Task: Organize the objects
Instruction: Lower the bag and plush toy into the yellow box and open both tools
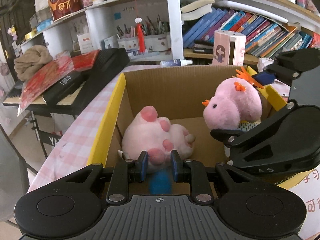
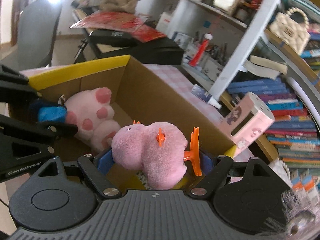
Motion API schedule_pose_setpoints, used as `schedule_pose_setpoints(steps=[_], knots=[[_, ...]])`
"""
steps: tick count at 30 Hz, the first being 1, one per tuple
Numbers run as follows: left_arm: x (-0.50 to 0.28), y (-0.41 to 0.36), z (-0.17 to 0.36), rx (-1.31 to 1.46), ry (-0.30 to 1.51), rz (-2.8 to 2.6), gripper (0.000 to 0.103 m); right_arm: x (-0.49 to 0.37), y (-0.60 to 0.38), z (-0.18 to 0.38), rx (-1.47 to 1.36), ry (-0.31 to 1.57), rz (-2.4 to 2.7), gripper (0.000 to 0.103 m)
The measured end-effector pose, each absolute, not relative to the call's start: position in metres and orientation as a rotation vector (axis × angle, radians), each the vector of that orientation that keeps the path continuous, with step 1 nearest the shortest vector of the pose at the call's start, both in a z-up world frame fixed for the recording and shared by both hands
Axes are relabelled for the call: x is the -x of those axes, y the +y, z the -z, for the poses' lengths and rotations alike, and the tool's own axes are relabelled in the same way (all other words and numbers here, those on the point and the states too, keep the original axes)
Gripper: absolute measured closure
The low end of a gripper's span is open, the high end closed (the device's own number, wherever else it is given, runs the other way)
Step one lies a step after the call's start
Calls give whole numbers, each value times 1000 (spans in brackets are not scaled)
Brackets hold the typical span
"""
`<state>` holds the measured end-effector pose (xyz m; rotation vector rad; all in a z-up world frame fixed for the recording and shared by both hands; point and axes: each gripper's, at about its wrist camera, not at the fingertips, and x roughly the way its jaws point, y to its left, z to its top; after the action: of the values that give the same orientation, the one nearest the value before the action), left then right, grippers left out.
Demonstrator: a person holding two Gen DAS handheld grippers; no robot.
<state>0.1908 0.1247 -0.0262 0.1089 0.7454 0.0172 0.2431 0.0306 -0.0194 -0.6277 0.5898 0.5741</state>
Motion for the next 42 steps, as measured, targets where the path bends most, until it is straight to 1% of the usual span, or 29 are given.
schedule_pose_setpoints(steps=[6,10,13,19,21,23,24,30,35,42], knots=[[-191,124,27,-108,747,-26,80,-244,40,26,713,602,-637,20],[-190,124,27,-100,742,-28,77,-241,45,29,768,587,-646,19],[-189,125,26,-90,736,-30,72,-239,45,29,779,584,-652,19],[-184,126,20,-71,715,-22,66,-239,44,28,775,587,-641,17],[-182,126,18,-66,701,-20,60,-239,43,28,772,586,-634,16],[-178,127,14,-64,674,-50,36,-238,42,27,771,582,-623,15],[-176,129,11,-57,658,-55,33,-236,41,26,773,577,-616,14],[-167,136,-2,5,620,-51,31,-231,35,13,722,553,-577,12],[-154,140,-15,34,560,-57,25,-222,26,-4,651,518,-530,12],[-133,147,-24,64,518,-66,23,-202,6,-26,483,492,-421,12]])
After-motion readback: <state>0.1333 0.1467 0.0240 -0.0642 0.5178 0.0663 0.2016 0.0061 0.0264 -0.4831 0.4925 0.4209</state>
